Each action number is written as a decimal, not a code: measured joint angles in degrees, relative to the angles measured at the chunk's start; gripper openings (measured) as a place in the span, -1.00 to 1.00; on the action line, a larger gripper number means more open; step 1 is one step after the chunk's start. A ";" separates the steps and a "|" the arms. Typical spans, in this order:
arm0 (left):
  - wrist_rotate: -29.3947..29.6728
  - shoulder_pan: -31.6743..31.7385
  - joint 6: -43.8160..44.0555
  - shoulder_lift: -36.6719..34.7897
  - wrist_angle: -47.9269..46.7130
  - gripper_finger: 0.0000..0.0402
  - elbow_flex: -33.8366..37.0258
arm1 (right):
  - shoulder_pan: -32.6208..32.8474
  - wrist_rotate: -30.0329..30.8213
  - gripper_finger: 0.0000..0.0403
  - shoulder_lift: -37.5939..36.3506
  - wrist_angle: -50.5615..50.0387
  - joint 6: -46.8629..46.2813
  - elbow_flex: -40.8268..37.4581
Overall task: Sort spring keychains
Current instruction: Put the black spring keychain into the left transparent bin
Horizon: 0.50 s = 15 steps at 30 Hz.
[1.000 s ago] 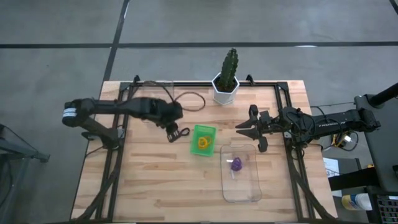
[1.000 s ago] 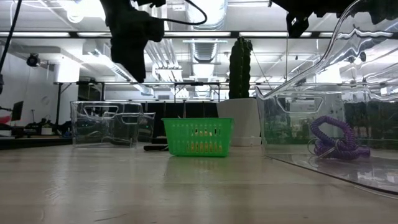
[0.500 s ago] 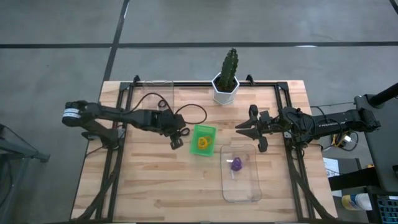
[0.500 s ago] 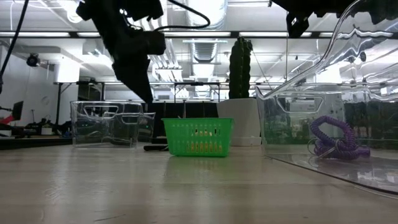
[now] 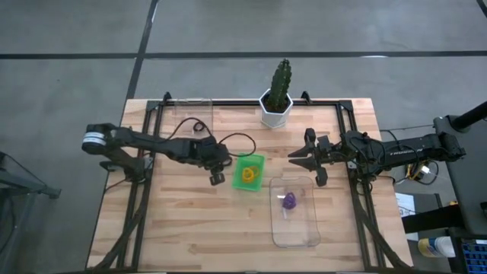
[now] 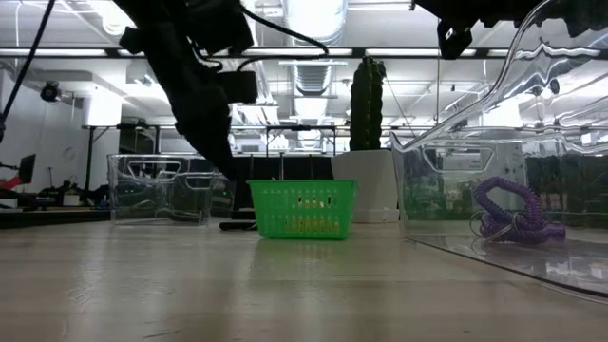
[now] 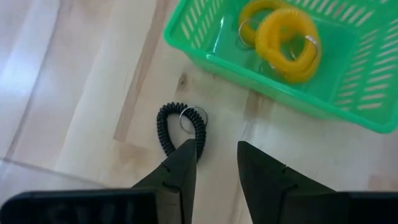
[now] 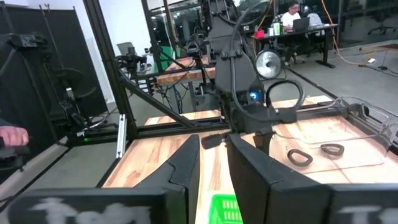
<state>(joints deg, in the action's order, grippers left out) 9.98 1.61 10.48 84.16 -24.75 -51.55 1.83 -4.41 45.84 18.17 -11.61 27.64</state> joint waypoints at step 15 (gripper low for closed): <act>0.45 0.37 -2.56 7.81 0.84 -0.45 -1.27 | 0.02 -0.01 -0.61 0.00 -0.02 -0.10 -0.01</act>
<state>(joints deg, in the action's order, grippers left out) 10.43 1.98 7.92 91.97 -23.91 -52.82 1.85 -4.43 45.84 18.15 -11.71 27.63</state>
